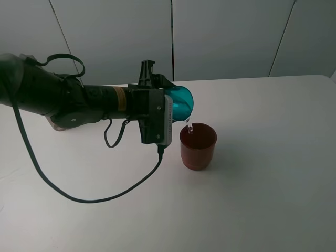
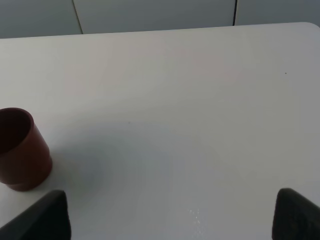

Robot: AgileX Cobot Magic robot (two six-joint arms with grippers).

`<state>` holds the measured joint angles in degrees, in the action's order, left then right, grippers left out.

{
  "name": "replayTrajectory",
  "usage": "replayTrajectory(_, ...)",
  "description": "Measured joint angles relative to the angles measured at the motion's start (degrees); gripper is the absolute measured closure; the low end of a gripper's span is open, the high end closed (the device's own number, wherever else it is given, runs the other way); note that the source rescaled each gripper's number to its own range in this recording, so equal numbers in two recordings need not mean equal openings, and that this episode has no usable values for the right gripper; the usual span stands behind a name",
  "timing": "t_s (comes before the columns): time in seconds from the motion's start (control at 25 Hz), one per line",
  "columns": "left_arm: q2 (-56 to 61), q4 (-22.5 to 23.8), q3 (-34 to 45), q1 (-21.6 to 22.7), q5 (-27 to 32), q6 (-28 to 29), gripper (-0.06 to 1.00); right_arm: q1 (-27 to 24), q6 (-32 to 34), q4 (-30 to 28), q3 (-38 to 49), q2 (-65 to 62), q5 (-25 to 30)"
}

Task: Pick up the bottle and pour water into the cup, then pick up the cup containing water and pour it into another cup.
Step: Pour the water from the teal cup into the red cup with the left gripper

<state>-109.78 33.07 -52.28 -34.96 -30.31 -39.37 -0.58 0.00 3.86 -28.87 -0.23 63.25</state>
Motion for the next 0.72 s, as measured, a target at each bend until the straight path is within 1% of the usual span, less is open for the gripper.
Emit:
replayTrajectory(0.24, 0.00, -0.18, -2.01, -0.57, 3.01, -1.21, 0.88, 0.00, 0.00, 0.00, 0.00, 0.00, 0.00)
replayTrajectory(0.72, 0.00, -0.18, -2.22, -0.70, 4.46, -4.27, 0.88, 0.00, 0.00, 0.00, 0.00, 0.00, 0.00)
